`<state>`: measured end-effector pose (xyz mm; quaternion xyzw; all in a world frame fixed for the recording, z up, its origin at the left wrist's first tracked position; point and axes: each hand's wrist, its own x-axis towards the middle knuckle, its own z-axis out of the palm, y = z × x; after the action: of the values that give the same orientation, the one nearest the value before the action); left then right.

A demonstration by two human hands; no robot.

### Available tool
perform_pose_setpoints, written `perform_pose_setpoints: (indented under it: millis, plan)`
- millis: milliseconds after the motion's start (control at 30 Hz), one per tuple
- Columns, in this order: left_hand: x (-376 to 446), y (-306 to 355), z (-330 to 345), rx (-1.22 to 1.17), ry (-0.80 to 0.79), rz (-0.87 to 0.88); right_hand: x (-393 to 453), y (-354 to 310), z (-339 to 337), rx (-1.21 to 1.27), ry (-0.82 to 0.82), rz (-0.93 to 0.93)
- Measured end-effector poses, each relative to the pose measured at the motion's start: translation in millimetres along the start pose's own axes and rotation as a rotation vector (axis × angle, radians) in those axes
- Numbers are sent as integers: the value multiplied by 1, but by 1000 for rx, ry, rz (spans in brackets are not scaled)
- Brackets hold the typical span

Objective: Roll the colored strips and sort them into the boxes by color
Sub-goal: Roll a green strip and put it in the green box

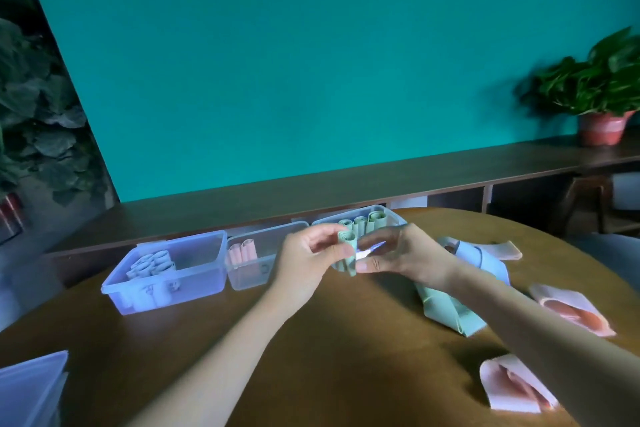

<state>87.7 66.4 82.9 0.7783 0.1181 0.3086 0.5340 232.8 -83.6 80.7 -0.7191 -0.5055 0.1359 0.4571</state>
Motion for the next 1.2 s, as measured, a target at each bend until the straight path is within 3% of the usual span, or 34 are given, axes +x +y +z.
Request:
perform_pose_setpoints:
  millis: [100,300,467,767,833,1000,1200]
  plan:
    - [8,2,5,7,-9,0,4,-3,-20,-56,95,-90]
    - [24,4,8,16,-100,-57,25,-4,-30,-80,-16,-244]
    - [40,3,6,27,-155,-53,41,2,-39,185,-182,-146]
    - [73,-17,14,-10,-109,-75,71,21,-46,190,-199,-51]
    - [81,-21,14,-5,-62,-69,81,28,-46,169,-139,-54]
    - [78,-49,5,80,244,-46,115,51,-48,147,122,4]
    - [72,-88,16,165,412,-18,149,71,-34,-80,180,84]
